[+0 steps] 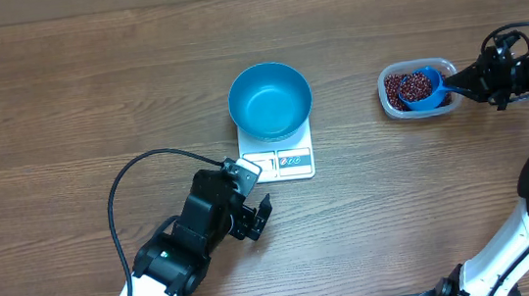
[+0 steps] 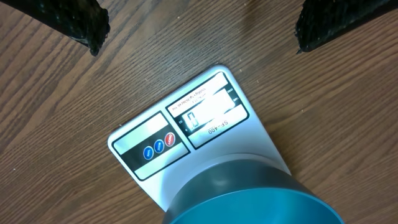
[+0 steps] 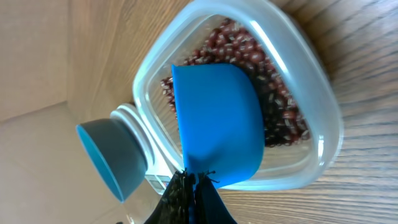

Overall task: Scoop item into bowl and weigh 150g on scale
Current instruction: 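Drag the scoop through the beans to fill it, right gripper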

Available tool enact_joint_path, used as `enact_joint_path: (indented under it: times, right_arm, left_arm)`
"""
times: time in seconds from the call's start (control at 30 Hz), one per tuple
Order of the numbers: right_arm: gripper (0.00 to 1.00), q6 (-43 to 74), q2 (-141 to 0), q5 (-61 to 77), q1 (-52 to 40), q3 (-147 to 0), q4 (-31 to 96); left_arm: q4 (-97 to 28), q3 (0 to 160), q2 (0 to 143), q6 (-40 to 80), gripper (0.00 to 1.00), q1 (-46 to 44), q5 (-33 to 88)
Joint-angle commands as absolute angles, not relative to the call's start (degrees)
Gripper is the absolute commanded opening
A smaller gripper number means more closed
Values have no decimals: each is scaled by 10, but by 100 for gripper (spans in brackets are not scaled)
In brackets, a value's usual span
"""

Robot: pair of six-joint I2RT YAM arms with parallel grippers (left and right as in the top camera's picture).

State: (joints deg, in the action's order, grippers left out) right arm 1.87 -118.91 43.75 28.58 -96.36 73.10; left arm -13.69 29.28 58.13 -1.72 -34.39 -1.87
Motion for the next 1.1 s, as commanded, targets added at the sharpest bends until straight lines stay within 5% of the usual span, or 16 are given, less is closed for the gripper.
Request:
enact_joint_path:
  times: [0.0, 1.07]
  right_arm:
    - [4, -3, -1196, 441, 295, -948, 756]
    - [4, -125, -1196, 544, 331, -948, 776]
  left_arm:
    - [-135, 290, 574, -26, 100, -341, -10]
    - [-135, 290, 574, -26, 99, -341, -10]
